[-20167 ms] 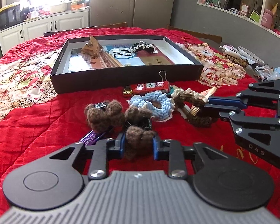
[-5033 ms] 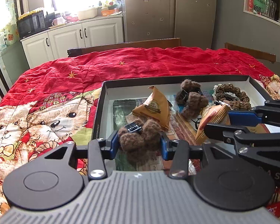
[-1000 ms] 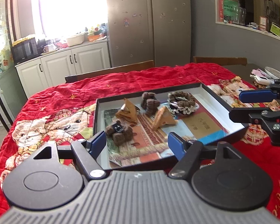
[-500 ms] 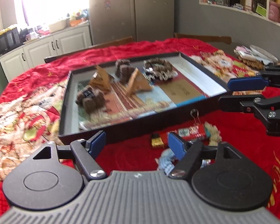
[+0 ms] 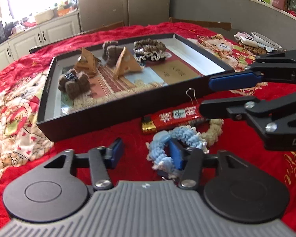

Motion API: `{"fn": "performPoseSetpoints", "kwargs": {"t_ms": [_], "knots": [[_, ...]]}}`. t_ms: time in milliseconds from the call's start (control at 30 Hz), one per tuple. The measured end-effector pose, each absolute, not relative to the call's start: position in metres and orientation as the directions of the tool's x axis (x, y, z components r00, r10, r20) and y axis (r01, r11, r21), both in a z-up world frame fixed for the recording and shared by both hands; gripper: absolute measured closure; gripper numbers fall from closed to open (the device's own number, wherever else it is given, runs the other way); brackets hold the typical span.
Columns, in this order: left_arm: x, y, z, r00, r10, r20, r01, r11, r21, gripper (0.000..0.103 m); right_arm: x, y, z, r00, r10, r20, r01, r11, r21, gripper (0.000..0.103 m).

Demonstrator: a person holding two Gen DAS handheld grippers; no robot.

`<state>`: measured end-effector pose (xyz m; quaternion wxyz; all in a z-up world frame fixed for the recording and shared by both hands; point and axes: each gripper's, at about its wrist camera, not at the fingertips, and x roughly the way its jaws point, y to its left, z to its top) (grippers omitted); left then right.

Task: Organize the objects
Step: 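Move the left tool to the blue crochet scrunchie while the right tool approaches the red lighter, then grasp the blue crochet scrunchie with the left tool while the right tool grasps the red lighter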

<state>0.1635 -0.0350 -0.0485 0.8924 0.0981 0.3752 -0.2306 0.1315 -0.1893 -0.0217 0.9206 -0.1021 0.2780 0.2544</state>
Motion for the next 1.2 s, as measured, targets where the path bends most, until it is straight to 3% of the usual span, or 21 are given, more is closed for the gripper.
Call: {"fn": "performPoseSetpoints", "kwargs": {"t_ms": [200, 400, 1200], "knots": [[0.161, -0.037, -0.049, 0.591, -0.358, -0.723, 0.517, 0.856, -0.001, 0.072, 0.144, -0.177, -0.034, 0.674, 0.422, -0.607, -0.576, 0.814, -0.073, 0.072], [0.159, -0.030, -0.047, 0.584, -0.354, -0.730, 0.521, 0.854, 0.003, 0.084, 0.160, -0.166, -0.046, 0.654, 0.394, -0.646, -0.595, 0.795, -0.118, 0.072], [0.155, -0.007, -0.036, 0.608, -0.339, -0.718, 0.485, 0.875, -0.002, 0.087, 0.179, -0.138, -0.061, 0.603, 0.355, -0.715, -0.671, 0.710, -0.213, 0.071]]}}
